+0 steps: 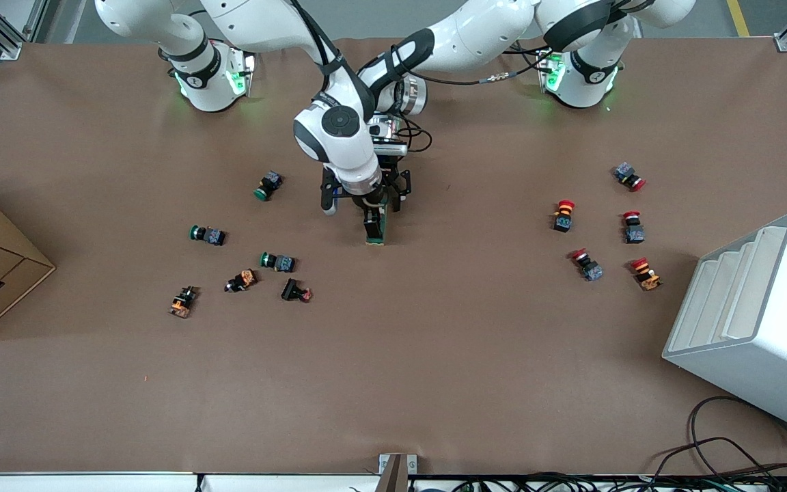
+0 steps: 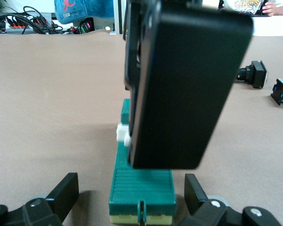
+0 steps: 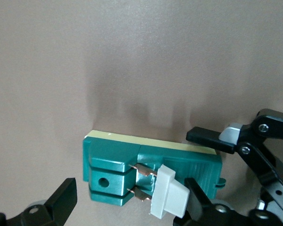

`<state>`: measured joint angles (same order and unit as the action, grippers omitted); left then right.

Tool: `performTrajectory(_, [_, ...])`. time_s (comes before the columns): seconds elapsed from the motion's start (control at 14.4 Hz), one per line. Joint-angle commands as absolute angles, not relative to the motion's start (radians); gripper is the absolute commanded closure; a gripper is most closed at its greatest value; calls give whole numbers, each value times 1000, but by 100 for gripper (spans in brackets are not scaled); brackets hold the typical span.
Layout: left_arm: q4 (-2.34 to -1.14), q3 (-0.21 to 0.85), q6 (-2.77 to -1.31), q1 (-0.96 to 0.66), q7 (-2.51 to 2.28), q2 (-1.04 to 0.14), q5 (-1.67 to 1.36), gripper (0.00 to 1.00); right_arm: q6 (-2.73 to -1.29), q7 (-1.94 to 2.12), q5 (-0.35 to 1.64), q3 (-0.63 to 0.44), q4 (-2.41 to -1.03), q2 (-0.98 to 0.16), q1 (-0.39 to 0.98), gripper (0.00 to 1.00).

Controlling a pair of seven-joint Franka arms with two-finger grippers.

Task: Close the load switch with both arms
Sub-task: 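Flip the white lever upright with the right gripper to close it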

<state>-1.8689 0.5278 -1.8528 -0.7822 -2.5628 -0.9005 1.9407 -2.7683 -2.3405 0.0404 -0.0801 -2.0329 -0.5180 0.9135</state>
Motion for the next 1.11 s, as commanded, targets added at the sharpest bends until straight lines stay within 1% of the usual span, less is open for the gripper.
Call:
performTrajectory(0.0, [-1865,512,-1844,-790,-2582,-896,1945,1,-2812,-2333,14,-95,-1956,-551,862,0])
performTrajectory(0.69, [-1865,512,-1844,-790,-2582,-897,1945,1,-2812,-2278,14,-95,-1925,-555,821,0])
performTrajectory(1.04, [-1865,512,-1844,-788,-2582,-896,1945,1,-2815,-2253,12,-95,-1914,-590,813,0])
